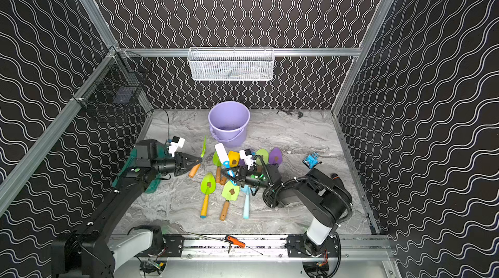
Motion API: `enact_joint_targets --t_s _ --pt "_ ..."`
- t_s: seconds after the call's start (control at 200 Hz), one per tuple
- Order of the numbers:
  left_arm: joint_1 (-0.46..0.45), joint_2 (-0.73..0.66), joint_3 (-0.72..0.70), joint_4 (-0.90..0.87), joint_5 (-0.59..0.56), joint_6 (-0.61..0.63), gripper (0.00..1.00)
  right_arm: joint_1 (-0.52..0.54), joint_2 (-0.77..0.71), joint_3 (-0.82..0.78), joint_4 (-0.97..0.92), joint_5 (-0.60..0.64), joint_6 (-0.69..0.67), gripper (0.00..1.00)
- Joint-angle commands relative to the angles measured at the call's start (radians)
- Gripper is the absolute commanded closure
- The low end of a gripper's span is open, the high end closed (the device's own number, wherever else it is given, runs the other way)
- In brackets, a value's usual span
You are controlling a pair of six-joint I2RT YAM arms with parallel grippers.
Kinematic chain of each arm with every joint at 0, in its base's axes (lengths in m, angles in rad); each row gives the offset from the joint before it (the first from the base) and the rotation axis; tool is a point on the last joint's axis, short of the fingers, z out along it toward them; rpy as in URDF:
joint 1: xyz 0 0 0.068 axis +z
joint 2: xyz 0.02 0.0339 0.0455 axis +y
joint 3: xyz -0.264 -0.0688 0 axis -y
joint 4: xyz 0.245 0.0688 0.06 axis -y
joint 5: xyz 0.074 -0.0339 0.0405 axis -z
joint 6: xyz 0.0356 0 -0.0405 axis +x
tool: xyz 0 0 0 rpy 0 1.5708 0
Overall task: Brush the soil off the hand trowel and place it into the bucket
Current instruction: Brush off the soil from the hand trowel.
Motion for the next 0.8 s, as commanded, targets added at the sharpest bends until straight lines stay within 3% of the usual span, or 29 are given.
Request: enact_joint_targets --t_s 0.0,0.16,0.29,0.636,0.796 --pt "0.000 -0.014 -0.024 0.039 0.039 0.006 1.00 0.005 -0.008 0.021 0.083 0.005 -0.007 1.00" --pt "0.000 -0.019 -0.068 0.173 0.077 -0.094 1.00 0.035 0.040 0.056 0.165 -0.003 0.034 1.00" --pt "0.000 -0.015 -0.144 0.449 0.109 -0.299 1.00 0.068 0.116 0.091 0.258 -0.002 0.090 1.00" --pt "0.000 0.052 -0.244 1.071 0.126 -0.756 1.00 0.114 0.260 0.124 0.286 0.030 0.093 1.00" --pt "0.002 0.071 -0.263 1.126 0.133 -0.783 1.00 0.108 0.273 0.116 0.285 0.049 0.085 1.00"
